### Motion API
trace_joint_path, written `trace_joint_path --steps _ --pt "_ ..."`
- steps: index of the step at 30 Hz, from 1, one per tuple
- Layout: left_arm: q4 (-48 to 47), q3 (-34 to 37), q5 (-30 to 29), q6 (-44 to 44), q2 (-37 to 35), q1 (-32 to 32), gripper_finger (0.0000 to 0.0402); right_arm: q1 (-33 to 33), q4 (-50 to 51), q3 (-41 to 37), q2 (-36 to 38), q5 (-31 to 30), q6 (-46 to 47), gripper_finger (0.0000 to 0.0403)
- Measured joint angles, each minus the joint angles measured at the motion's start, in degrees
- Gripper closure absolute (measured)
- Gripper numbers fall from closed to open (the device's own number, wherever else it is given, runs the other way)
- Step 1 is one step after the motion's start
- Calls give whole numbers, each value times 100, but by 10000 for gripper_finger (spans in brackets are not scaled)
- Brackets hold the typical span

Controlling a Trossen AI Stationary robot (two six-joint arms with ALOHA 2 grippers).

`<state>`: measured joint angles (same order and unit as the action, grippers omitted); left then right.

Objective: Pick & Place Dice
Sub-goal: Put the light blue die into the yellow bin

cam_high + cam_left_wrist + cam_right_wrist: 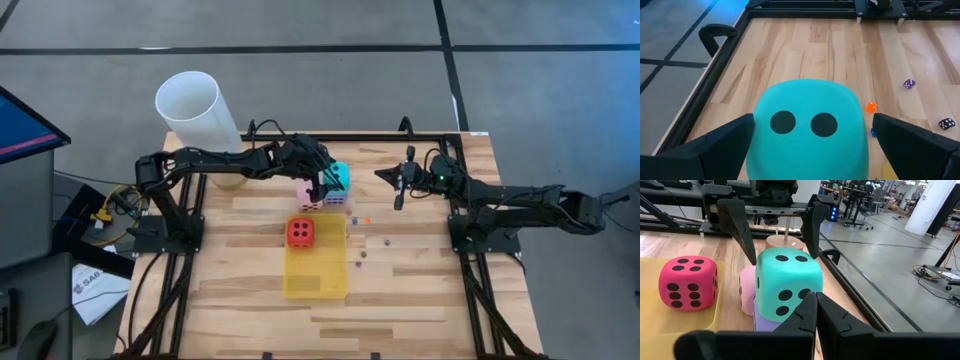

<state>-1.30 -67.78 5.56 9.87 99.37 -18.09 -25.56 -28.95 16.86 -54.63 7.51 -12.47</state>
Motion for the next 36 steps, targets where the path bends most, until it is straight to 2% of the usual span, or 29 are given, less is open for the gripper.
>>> trace_joint_path --steps 7,13,36 --pt "45 2 6 179 0 3 4 0 0 0 0 0 0 403" --pt "510 10 31 212 2 7 4 0 -1 0 0 -1 0 403" --pt "8 -1 -8 -81 2 -82 4 0 0 0 0 -2 0 403"
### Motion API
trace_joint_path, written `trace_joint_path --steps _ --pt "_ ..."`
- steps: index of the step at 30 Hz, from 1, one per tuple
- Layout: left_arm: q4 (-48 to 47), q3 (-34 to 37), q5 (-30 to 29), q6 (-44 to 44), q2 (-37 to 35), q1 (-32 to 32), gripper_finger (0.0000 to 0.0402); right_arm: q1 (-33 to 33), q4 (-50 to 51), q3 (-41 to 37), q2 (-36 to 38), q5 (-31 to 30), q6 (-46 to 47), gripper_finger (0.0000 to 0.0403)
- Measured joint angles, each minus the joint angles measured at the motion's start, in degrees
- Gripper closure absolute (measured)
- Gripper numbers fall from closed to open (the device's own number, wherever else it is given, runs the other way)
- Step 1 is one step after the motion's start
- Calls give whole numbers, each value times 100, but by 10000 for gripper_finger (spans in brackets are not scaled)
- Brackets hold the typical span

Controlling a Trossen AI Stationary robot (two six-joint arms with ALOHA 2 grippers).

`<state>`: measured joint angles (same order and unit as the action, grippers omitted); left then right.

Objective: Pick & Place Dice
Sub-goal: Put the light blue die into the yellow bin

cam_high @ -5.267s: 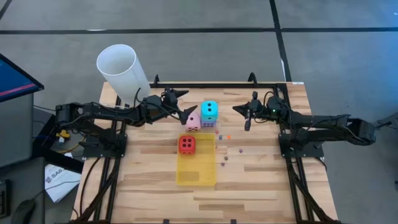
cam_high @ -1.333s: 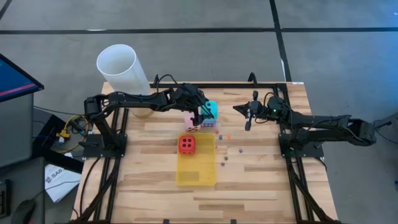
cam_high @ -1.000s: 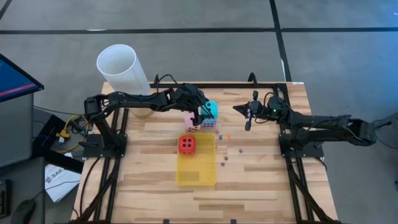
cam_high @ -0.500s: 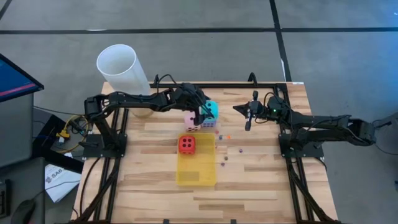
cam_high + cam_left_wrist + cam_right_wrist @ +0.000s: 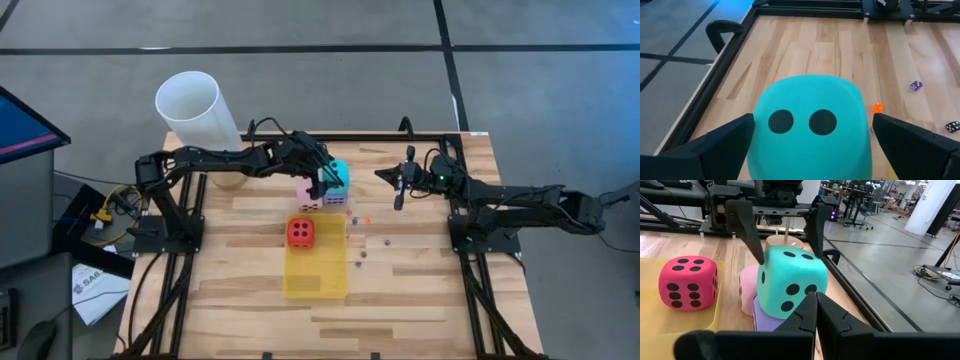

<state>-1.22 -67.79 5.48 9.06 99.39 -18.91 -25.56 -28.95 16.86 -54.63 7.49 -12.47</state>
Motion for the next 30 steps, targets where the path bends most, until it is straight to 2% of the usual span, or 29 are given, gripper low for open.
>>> trace_joint_path --steps 15,20,30 --pt "259 7 43 29 0 -100 4 0 22 0 0 1 -2 403" --pt "244 7 504 -237 0 -221 4 0 22 0 -1 0 -2 403" --pt "211 7 537 -202 0 -81 4 -1 22 0 -1 0 -14 403"
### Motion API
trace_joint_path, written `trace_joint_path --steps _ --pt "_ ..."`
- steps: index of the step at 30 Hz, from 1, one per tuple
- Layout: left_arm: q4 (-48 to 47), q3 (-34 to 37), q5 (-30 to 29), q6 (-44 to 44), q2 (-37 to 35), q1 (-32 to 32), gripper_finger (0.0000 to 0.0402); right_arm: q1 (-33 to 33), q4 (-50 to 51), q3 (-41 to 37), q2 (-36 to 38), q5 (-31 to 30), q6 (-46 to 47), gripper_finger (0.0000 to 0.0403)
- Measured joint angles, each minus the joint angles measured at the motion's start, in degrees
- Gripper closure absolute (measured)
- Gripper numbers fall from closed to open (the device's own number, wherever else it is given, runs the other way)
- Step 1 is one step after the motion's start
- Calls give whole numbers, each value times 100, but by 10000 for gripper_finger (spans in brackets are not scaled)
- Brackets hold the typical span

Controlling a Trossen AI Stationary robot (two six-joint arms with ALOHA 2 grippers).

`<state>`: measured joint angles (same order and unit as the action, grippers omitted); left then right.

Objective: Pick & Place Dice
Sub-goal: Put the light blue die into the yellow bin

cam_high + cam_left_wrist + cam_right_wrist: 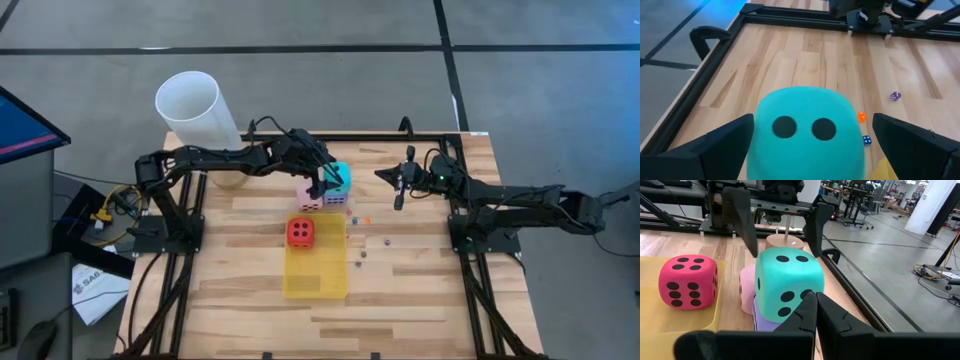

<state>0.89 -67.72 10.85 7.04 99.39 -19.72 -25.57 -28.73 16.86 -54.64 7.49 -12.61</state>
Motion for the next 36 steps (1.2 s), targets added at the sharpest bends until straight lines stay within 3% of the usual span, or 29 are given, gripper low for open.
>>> trace_joint_path --steps 5,9,36 --pt "13 0 -35 33 0 52 4 1 -1 0 -1 2 1 403" --pt "18 0 -406 36 0 40 4 1 0 0 -1 2 1 403" --pt "-329 0 -348 -47 2 26 4 0 -1 0 0 0 12 403"
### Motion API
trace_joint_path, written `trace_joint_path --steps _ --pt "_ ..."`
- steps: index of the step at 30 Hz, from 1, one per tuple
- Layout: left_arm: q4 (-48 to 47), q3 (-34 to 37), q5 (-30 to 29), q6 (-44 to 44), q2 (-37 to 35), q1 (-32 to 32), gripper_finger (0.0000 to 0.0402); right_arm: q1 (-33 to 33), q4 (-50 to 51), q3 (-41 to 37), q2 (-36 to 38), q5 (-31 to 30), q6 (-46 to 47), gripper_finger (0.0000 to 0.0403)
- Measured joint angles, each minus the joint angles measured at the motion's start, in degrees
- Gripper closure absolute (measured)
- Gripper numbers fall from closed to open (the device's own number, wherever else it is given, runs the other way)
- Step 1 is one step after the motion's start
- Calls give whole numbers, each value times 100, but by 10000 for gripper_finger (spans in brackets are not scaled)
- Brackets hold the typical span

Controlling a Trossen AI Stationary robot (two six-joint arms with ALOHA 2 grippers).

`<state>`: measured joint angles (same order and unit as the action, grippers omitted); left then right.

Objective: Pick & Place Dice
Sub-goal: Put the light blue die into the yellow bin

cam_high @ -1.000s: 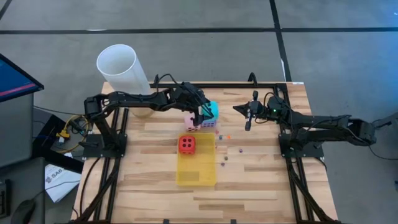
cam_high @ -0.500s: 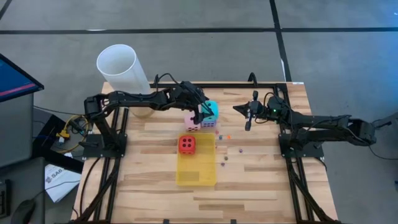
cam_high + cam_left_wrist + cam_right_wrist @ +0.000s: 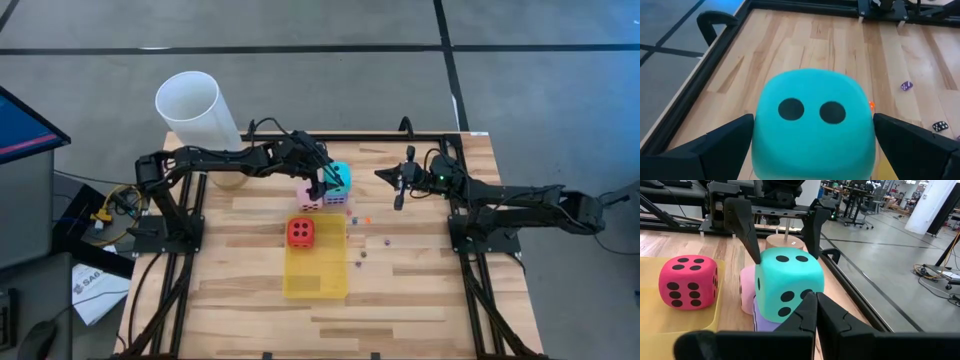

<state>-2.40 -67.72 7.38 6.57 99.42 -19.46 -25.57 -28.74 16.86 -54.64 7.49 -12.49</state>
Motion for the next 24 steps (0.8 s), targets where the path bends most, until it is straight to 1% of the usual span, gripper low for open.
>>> trace_joint_path --steps 6,14,24 --pt "-142 0 -2 -1 59 0 4 1 -1 0 1 2 0 403" --pt "-150 0 -2 17 424 0 4 -1 1 0 1 2 0 403" --pt "-8 0 -1 22 435 0 4 0 1 0 -1 1 -2 403"
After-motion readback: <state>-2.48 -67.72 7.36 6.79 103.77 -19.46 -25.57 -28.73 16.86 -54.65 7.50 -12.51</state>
